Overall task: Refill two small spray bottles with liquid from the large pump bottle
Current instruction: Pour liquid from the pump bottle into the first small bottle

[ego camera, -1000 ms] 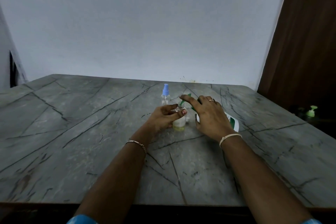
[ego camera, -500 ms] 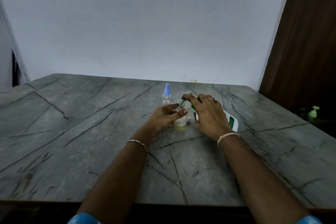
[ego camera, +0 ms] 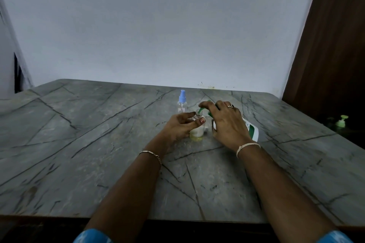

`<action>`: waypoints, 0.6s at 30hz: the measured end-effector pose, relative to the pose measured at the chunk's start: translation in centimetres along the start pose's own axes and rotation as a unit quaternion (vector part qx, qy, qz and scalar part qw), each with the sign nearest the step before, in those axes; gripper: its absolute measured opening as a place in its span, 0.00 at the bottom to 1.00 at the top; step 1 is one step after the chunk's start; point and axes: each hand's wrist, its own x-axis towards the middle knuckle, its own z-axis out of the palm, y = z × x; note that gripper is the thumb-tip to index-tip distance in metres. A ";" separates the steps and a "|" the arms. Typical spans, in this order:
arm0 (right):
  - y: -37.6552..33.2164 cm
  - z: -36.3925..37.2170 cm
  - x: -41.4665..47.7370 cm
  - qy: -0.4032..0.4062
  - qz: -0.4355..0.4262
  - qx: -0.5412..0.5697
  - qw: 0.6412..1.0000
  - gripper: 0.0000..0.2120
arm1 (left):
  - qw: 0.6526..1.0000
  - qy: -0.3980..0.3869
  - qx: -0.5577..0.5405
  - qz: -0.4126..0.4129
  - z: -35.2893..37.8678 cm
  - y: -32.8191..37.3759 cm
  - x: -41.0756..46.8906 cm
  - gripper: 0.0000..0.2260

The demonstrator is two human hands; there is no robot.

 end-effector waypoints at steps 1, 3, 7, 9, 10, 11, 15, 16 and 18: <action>0.1 0.0 0.0 -0.002 -0.002 -0.004 1.000 0.34 | 1.000 -0.001 -0.001 -0.001 0.0 0.0 0.0 0.13; 0.3 -0.1 -0.2 -0.004 -0.009 -0.015 1.000 0.35 | 1.000 -0.001 -0.002 0.000 0.0 -0.1 0.1 0.15; 0.6 0.0 -0.7 0.001 -0.018 -0.037 0.999 0.38 | 1.000 -0.004 0.007 0.004 -0.1 -0.3 0.1 0.16; 0.6 -0.1 -0.6 0.000 -0.016 -0.028 0.999 0.37 | 1.000 -0.004 0.002 0.002 -0.1 -0.2 0.0 0.13; 0.4 -0.1 -0.5 -0.002 -0.013 -0.023 1.000 0.36 | 1.000 -0.005 0.005 0.003 -0.1 -0.3 0.0 0.13; 0.3 -0.1 -0.3 -0.005 -0.008 -0.020 1.000 0.36 | 1.000 -0.007 0.010 0.006 -0.1 -0.3 0.1 0.14; -0.1 0.2 0.1 0.004 0.006 -0.007 1.000 0.34 | 1.000 -0.013 0.013 0.015 -0.2 -0.4 0.1 0.10; -0.1 0.3 0.1 0.006 0.005 -0.008 1.000 0.34 | 1.000 -0.013 0.014 0.014 -0.2 -0.5 0.2 0.11; 0.1 0.3 0.1 0.009 0.000 -0.011 1.000 0.34 | 1.000 -0.010 0.021 0.012 -0.2 -0.5 0.3 0.15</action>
